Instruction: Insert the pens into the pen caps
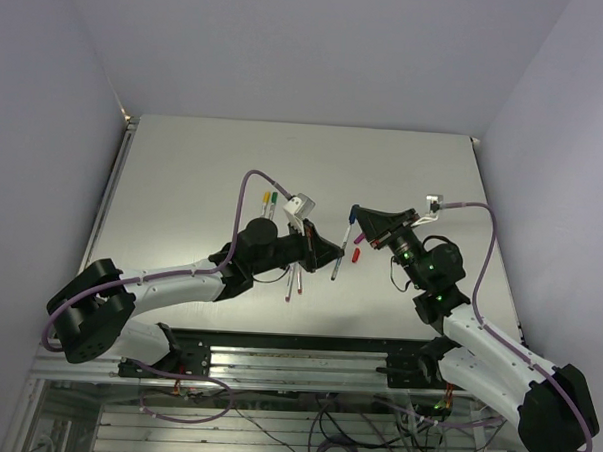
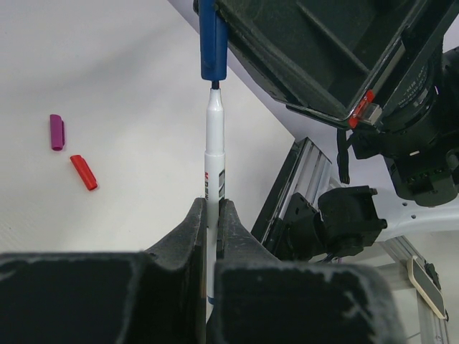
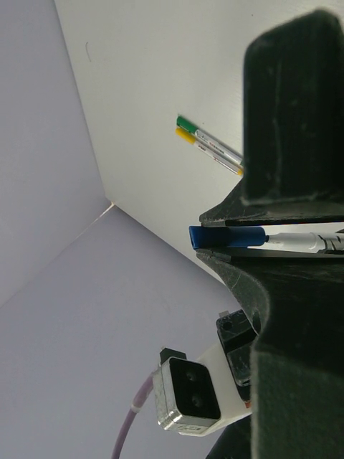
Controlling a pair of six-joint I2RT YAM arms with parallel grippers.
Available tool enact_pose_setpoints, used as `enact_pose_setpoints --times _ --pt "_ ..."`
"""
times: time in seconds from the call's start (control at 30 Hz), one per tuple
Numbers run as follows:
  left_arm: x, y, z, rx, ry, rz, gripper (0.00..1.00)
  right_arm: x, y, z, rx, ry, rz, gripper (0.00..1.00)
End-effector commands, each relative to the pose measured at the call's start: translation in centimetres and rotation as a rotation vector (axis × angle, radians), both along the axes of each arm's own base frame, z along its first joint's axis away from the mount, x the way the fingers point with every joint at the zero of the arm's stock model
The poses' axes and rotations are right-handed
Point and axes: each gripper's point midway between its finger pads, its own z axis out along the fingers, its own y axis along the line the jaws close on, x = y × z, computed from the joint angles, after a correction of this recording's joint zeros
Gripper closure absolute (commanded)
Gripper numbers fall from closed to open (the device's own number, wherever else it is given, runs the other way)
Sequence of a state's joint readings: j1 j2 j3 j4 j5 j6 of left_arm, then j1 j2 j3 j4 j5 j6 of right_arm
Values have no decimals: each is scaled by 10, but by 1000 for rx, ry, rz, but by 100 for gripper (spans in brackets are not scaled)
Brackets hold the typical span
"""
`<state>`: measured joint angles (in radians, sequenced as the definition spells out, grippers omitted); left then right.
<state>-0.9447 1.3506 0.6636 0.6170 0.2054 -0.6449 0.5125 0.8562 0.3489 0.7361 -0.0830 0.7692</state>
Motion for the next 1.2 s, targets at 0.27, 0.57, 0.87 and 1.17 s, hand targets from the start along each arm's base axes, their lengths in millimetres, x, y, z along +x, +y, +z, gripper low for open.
enact_pose_setpoints --times 0.27,0.57,0.87,1.17 --pt "2 0 12 -42 -26 24 93 -8 8 -2 3 -3 46 100" --pt "6 3 18 -73 -33 50 93 -13 16 -15 -22 23 69 100" --pt "5 9 34 -109 -70 67 93 -13 17 -27 -55 43 65 100" --pt "8 19 40 -137 -90 114 93 -13 18 -29 -56 47 70 100"
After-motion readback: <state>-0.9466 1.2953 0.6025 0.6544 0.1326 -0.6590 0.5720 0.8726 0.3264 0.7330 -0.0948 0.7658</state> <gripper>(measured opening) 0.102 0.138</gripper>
